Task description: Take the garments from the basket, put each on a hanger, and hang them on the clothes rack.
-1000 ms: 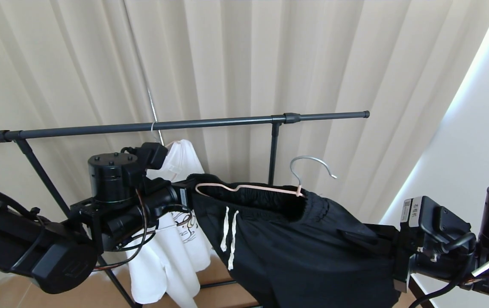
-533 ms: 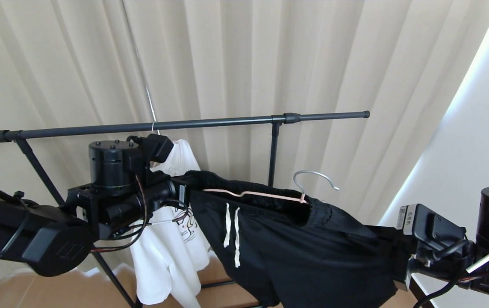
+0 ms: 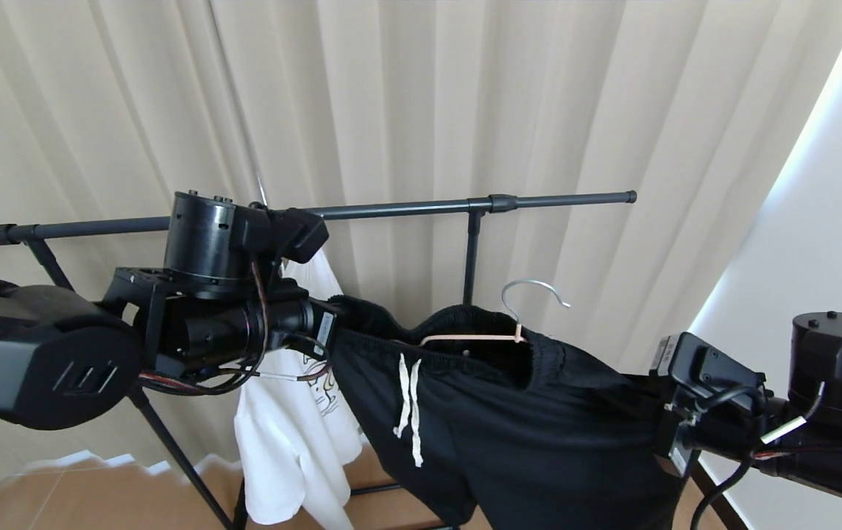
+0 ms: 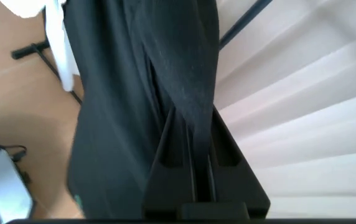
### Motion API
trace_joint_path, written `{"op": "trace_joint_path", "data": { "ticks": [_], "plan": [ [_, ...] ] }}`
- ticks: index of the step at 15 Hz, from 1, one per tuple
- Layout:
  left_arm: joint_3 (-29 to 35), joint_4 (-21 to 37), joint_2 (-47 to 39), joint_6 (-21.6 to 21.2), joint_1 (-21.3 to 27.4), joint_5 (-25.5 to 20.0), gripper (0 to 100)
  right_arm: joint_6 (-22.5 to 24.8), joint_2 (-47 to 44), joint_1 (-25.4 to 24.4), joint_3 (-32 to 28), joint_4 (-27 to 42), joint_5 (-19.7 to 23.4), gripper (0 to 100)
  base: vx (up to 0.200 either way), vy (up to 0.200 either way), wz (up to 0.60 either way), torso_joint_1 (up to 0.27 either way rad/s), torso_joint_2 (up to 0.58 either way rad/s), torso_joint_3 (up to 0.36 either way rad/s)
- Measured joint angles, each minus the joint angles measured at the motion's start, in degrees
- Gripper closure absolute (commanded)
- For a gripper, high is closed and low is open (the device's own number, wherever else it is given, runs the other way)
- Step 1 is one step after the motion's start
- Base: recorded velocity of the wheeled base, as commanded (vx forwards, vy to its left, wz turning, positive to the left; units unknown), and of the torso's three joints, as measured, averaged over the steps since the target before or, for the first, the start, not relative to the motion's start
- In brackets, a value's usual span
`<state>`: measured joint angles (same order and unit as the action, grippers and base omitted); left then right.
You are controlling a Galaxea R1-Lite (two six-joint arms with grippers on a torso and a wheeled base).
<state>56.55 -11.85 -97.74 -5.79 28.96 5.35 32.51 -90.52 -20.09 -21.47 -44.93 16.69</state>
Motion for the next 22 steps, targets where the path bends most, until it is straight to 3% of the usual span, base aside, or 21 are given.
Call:
{"op": "trace_joint_path", "data": {
  "ticks": [3,9,13,17,22],
  "plan": [
    [4.66,8.85,2.6,-0.04,5.05,2.88,100,-6.92,-1.13,-3.36,-1.99,-0.15,-3.63,100,0.0,0.0,0.0,0.0,0.0,0.0],
    [10.78,15.87,4.01,0.54,8.05,5.13,100,-6.77,-3.15,-5.35,-1.71,-0.13,-6.31,100,0.0,0.0,0.0,0.0,0.0,0.0],
    [13.31,17.02,4.44,1.41,8.18,5.12,100,-5.12,-4.41,-5.57,-1.62,-0.17,-6.24,100,0.0,0.0,0.0,0.0,0.0,0.0],
    [12.63,17.65,4.5,2.62,10.8,5.18,100,-12.32,-5.79,-8.59,-2.51,-6.33,-7.58,100,0.0,0.0,0.0,0.0,0.0,0.0],
    [12.24,20.87,4.52,4.89,13.9,5.12,100,-15.9,-9.29,-10.12,-2.51,-12.51,-9.12,100,0.0,0.0,0.0,0.0,0.0,0.0]
  ]
}}
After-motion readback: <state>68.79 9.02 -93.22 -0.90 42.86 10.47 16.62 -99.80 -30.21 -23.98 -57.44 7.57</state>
